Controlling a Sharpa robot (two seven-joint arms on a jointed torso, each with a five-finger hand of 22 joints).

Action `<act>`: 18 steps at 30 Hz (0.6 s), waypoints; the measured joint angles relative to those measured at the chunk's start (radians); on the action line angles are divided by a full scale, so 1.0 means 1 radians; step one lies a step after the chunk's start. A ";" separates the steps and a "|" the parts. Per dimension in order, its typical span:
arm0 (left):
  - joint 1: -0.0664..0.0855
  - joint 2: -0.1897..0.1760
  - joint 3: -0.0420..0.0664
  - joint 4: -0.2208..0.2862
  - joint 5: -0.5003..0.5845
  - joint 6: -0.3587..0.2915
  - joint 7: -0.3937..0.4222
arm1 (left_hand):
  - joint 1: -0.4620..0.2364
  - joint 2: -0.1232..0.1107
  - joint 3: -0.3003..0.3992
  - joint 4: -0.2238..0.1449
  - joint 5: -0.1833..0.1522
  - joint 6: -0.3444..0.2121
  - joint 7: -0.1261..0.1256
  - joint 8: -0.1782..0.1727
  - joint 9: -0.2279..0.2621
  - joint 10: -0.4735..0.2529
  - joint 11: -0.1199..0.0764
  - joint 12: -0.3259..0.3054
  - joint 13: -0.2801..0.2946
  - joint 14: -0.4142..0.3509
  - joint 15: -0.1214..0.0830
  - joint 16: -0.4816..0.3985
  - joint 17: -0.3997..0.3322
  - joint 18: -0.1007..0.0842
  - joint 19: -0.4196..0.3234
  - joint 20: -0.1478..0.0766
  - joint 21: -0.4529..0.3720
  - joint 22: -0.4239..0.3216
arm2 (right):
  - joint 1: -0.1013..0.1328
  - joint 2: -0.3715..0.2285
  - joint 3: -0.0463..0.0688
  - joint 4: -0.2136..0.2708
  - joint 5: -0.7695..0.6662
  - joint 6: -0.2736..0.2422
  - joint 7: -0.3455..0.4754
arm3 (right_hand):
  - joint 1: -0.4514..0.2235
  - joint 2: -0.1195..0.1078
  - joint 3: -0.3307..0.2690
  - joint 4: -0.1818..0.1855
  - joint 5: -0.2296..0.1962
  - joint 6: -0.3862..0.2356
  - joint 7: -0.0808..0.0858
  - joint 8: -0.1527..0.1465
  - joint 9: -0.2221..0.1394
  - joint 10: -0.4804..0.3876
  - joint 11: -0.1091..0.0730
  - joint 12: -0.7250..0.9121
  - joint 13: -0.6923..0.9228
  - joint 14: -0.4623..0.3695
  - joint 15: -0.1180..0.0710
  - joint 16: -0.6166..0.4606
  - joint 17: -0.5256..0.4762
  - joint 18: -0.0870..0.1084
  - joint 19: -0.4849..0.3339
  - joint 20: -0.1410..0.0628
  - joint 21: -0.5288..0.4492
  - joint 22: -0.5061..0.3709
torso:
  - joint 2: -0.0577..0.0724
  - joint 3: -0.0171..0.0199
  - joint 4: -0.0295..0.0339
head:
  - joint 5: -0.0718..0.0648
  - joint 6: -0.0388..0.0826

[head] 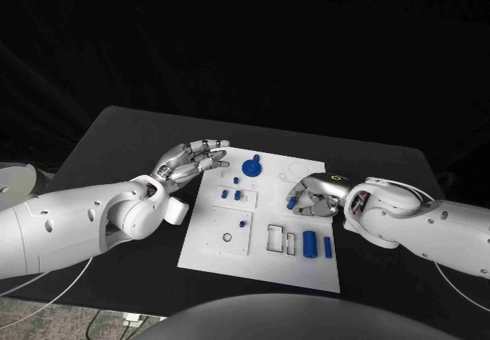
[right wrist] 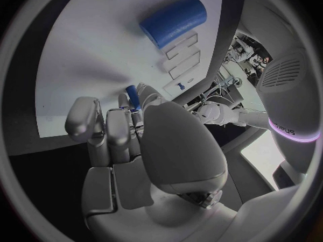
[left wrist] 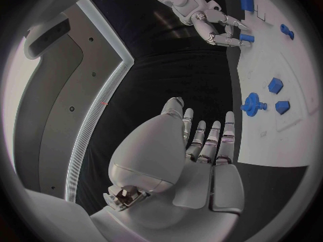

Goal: Assemble the parts on the task board

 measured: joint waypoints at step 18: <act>0.000 0.007 0.000 -0.001 0.001 0.007 -0.003 | 0.008 0.000 0.005 0.000 0.004 0.004 0.004 0.000 -0.001 0.000 0.000 0.000 0.000 0.000 0.000 0.000 0.000 0.000 0.000 0.000 0.000 -0.003 | -0.005 0.020 0.000 -0.016 -0.001 -0.042 -0.010 | 0.027 -0.008 0.065 -0.019 -0.013 0.129 -0.042 0.058 0.015 0.137 -0.034 -0.040 0.001 0.000 -0.025 -0.008 -0.025 0.000 -0.003 -0.020 0.000 0.001 | -0.001 0.0011 -0.0007 | 0.008 0.000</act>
